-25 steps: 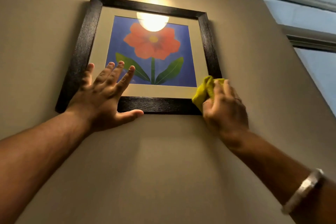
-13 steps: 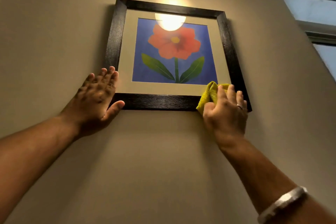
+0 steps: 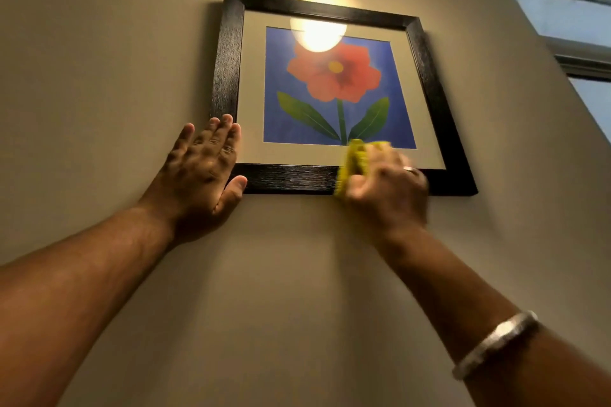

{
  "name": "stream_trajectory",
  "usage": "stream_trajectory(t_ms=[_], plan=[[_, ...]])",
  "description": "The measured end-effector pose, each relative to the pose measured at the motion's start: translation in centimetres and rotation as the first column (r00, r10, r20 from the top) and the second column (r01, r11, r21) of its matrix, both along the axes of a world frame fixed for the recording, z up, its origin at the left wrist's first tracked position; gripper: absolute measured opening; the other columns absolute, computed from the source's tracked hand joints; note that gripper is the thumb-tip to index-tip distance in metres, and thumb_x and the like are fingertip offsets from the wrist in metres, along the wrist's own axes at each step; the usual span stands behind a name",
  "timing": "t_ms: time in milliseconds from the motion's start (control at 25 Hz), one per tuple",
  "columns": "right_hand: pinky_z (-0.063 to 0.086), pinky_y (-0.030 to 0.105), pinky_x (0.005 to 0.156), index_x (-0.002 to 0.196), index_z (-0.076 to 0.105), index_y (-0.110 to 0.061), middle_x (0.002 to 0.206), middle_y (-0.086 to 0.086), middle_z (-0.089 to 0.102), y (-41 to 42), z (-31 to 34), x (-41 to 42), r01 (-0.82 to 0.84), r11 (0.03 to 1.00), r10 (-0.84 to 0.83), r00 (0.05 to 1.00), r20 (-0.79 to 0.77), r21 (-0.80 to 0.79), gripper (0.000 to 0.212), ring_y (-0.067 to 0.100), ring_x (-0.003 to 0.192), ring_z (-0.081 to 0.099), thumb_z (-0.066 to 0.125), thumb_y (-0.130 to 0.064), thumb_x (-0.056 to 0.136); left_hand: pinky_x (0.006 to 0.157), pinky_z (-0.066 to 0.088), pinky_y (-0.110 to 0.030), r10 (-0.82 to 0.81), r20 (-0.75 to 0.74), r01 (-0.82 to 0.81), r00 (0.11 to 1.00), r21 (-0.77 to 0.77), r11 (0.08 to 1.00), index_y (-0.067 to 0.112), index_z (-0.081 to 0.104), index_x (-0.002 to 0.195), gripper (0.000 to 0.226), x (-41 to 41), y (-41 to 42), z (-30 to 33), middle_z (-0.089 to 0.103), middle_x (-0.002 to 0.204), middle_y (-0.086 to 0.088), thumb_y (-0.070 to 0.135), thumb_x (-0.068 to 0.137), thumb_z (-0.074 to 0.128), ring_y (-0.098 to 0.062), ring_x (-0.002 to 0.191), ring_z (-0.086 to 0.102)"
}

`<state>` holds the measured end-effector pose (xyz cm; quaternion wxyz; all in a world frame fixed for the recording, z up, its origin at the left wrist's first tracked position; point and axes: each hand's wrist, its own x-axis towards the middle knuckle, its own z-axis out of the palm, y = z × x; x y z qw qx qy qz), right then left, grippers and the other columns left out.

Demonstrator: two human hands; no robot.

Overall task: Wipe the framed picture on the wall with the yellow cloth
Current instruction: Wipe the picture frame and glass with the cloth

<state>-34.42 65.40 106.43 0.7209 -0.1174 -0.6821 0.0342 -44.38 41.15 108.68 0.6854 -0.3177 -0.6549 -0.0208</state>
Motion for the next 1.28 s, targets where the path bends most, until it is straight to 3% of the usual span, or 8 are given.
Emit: stream_trajectory(t_ms=[160,240,440,560,720,920,1160,1280], plan=[[0.037,0.043,0.11,0.135,0.048,-0.018,0.146,0.009,0.048,-5.6,0.8,-2.9,-0.185,0.772,0.055,0.973,0.225,0.609,0.055,0.031,0.131,0.046,0.051,-0.037,0.084,0.124,-0.001,-0.043,0.02,-0.02,-0.021,1.0,-0.049,0.999,0.007,0.014,0.153,0.077,-0.1,-0.7,0.3,0.007,0.163,-0.015,0.046,0.087,0.013,-0.024,0.151,0.003],[0.036,0.041,0.112,0.14,0.043,-0.022,0.151,0.005,0.042,-0.3,1.2,-1.1,-0.149,0.825,0.032,0.975,0.218,0.546,0.06,0.029,0.136,0.042,0.049,-0.039,0.082,0.124,-0.002,-0.042,0.027,-0.011,-0.027,1.0,-0.047,0.998,0.008,0.011,0.154,0.078,-0.1,-0.7,0.5,0.004,0.164,-0.013,0.046,0.086,0.013,-0.022,0.151,0.0],[0.03,0.047,0.114,0.146,0.03,-0.016,0.156,0.014,0.029,12.8,0.8,4.1,0.009,0.972,-0.008,1.0,0.006,-0.236,0.065,0.036,0.14,0.032,0.032,-0.038,0.084,0.124,-0.002,-0.044,0.057,0.009,-0.057,0.998,-0.019,0.998,0.009,0.008,0.154,0.078,0.1,-0.4,0.2,0.001,0.163,-0.01,0.044,0.085,0.014,-0.02,0.151,0.0],[0.02,0.04,0.118,0.145,0.033,-0.017,0.156,0.013,0.029,7.8,0.7,1.5,-0.07,0.991,0.062,0.995,0.072,0.115,0.07,0.03,0.144,0.027,0.035,-0.039,0.079,0.124,-0.001,-0.045,0.099,-0.004,-0.099,0.995,-0.007,0.995,0.01,0.007,0.154,0.075,0.0,-0.3,0.2,0.003,0.164,-0.009,0.044,0.087,0.016,-0.021,0.151,0.002],[0.032,0.038,0.116,0.14,0.04,-0.024,0.15,0.01,0.043,4.7,3.2,0.1,-0.126,0.61,-0.104,0.966,0.237,0.782,0.053,0.029,0.137,0.041,0.043,-0.044,0.091,0.123,-0.001,-0.046,0.199,-0.01,-0.199,0.98,0.007,0.98,0.014,0.007,0.154,0.072,-0.2,-0.7,0.1,0.006,0.164,-0.008,0.046,0.091,0.018,-0.021,0.151,0.007],[0.023,0.044,0.116,0.143,0.031,-0.018,0.157,0.015,0.024,16.6,12.1,5.7,-0.047,0.99,0.019,0.979,0.205,0.135,0.058,0.034,0.144,0.022,0.045,-0.031,0.089,0.12,0.001,-0.051,0.33,0.025,-0.33,0.944,0.011,0.944,0.015,0.007,0.154,0.076,0.7,-0.4,0.1,0.008,0.164,-0.008,0.059,0.093,0.009,-0.022,0.149,0.012],[0.019,0.043,0.119,0.143,0.034,-0.02,0.156,0.015,0.028,8.4,0.8,1.0,-0.249,0.777,0.088,0.952,0.293,0.578,0.07,0.033,0.143,0.027,0.045,-0.047,0.08,0.119,0.005,-0.055,0.435,0.201,-0.452,0.877,0.042,0.891,0.015,-0.001,0.154,0.082,2.9,0.8,-0.6,-0.002,0.164,-0.006,0.062,0.086,0.001,-0.021,0.151,0.007],[0.011,0.044,0.122,0.149,0.02,-0.017,0.16,0.018,0.013,6.5,0.4,2.0,-0.242,0.796,0.025,0.929,0.37,0.554,0.074,0.032,0.147,0.013,0.032,-0.058,0.088,0.12,0.007,-0.055,0.526,0.309,-0.558,0.792,0.019,0.829,0.016,-0.002,0.154,0.075,4.5,1.7,0.0,-0.005,0.165,-0.007,0.057,0.093,0.007,-0.021,0.152,0.006]])
